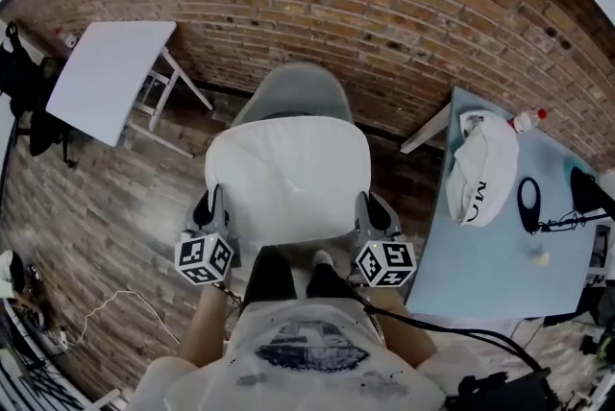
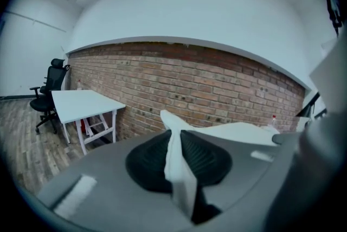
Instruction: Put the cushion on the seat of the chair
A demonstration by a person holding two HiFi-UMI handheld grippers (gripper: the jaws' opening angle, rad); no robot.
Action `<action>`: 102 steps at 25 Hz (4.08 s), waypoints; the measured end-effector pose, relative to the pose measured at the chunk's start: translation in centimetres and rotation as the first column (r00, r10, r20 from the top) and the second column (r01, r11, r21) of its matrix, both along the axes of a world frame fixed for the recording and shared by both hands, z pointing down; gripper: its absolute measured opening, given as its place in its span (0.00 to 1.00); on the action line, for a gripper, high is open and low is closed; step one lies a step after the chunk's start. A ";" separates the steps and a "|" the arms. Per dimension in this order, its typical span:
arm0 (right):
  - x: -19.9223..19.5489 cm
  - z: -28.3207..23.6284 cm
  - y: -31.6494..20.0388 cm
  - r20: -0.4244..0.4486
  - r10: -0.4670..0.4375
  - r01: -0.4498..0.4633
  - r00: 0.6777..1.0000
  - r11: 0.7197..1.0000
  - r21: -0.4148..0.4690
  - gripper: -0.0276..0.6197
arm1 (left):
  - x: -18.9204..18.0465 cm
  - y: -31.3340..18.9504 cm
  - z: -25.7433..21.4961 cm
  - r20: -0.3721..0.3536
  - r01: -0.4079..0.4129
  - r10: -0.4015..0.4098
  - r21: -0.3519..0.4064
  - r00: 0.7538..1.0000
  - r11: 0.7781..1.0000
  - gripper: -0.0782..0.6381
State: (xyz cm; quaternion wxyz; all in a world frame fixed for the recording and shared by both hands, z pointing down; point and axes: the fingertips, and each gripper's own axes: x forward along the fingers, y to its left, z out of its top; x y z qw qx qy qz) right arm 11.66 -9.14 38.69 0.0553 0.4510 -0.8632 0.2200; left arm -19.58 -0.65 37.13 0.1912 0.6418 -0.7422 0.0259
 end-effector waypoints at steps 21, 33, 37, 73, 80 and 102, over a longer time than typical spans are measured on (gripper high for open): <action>-7.5 12.1 0.8 -0.118 0.354 -0.366 0.928 0.925 -0.103 0.09 | -7.9 -10.3 14.4 -0.077 -0.366 0.360 -0.110 0.930 0.924 0.16; -6.9 22.8 -0.8 -0.151 0.353 -0.373 0.923 0.919 -0.131 0.09 | -6.9 -12.4 25.4 -0.089 -0.374 0.364 -0.157 0.927 0.914 0.16; -6.8 25.5 -1.5 -0.161 0.352 -0.374 0.922 0.918 -0.130 0.09 | -6.9 -13.0 28.4 -0.091 -0.377 0.366 -0.170 0.926 0.910 0.16; -4.1 48.8 -2.1 -0.221 0.378 -0.423 0.899 0.879 -0.221 0.09 | -8.6 -13.4 51.8 0.012 -0.290 0.316 -0.362 0.949 0.886 0.16; -3.6 51.2 -1.8 -0.251 0.379 -0.438 0.890 0.865 -0.245 0.09 | -8.8 -13.3 54.4 0.024 -0.269 0.306 -0.416 0.952 0.869 0.16; -2.3 52.3 -1.8 -0.315 0.414 -0.505 0.854 0.806 -0.311 0.23 | -9.5 -13.2 54.8 0.014 -0.246 0.284 -0.462 0.959 0.852 0.24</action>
